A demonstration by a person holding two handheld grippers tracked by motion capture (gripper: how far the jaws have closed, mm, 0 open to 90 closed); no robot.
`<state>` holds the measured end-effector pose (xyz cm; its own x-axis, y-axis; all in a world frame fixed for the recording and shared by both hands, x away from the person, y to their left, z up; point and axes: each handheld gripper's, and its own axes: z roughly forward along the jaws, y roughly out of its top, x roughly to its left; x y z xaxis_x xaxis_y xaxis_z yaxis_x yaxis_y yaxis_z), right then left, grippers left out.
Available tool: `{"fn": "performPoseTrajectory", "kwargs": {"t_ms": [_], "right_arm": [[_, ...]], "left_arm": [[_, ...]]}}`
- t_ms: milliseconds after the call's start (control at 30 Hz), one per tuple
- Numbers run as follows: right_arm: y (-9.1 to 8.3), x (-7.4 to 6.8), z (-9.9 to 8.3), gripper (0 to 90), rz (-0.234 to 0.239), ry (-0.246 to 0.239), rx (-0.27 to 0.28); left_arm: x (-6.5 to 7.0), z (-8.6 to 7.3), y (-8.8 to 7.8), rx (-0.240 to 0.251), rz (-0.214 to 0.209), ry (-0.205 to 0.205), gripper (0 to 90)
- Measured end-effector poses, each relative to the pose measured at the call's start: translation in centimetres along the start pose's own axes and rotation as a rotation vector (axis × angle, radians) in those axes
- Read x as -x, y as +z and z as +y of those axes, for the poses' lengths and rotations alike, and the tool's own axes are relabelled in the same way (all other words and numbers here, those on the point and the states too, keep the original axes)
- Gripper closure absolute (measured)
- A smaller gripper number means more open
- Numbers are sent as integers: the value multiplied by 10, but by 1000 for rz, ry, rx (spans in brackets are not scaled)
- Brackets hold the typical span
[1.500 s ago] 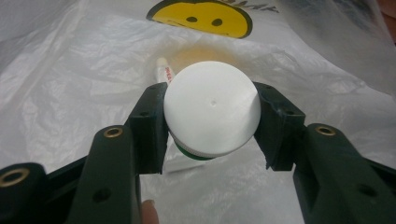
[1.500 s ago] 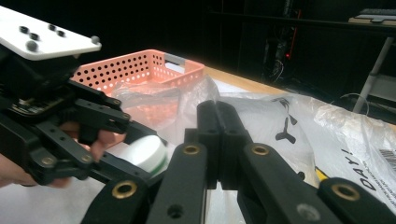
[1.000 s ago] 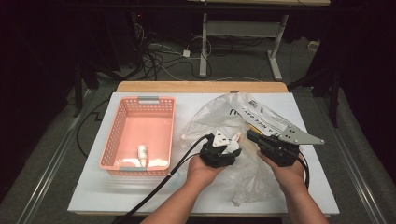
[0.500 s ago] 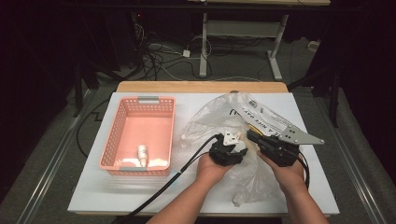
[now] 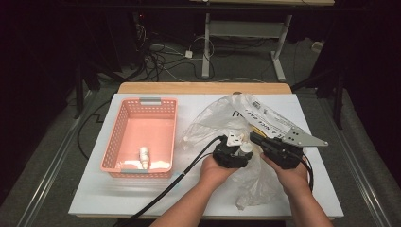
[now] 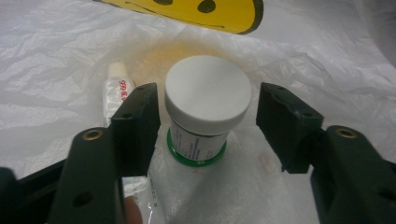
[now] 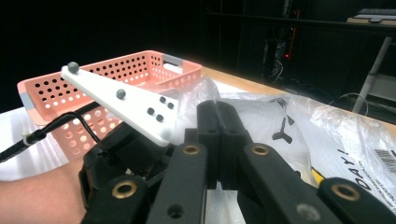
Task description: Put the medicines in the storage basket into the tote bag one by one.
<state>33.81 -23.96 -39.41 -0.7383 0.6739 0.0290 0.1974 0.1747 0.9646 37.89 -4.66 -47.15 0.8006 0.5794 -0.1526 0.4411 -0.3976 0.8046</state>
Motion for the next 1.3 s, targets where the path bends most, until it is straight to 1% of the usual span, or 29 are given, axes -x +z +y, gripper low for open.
{"fn": "performPoseTrajectory", "kwargs": {"t_ms": [67,200,267,367,433,500,567,600,667,733,767,800,1033,1100,1233,1300], "right_arm": [[0,0,0,900,0,1,0],[0,0,0,900,0,-4,-1],[0,-1,0,900,0,-2,-4],[0,-2,0,900,-1,1,-7],[1,-2,0,900,2,-5,-8],[1,-3,0,900,3,-7,-9],[1,-4,0,900,3,-5,-10],[1,-4,0,900,3,-6,-11],[1,-4,0,900,4,-10,-13],[0,-5,0,900,5,-8,-12],[0,-5,0,900,6,-8,-12],[1,-5,0,900,6,-8,-12],[1,-5,-1,900,5,-10,-14],[1,-5,-1,900,5,-8,-16],[1,-6,-1,900,5,-8,-17],[1,-6,-1,900,5,-8,-17]], "left_arm": [[2,-1,-4,6,-7,2,357],[4,-4,-14,0,-17,10,323],[4,-6,-19,2,-29,5,321],[4,-10,-26,-7,-54,-17,262],[5,-13,-31,-14,-57,-18,226],[6,-16,-37,-16,-52,-9,207],[6,-19,-43,-16,-54,-17,163],[6,-21,-46,-13,-56,-24,152],[6,-25,-51,-8,-52,-23,147],[5,-28,-56,-14,-46,-26,118],[4,-29,-58,-14,-51,-30,108],[3,-31,-60,-13,-49,-31,105],[5,-38,-73,-15,-31,-28,0],[6,-40,-77,-13,-27,-21,0],[10,-43,-90,4,-19,-24,0],[11,-44,-97,4,-23,-27,0]]}}
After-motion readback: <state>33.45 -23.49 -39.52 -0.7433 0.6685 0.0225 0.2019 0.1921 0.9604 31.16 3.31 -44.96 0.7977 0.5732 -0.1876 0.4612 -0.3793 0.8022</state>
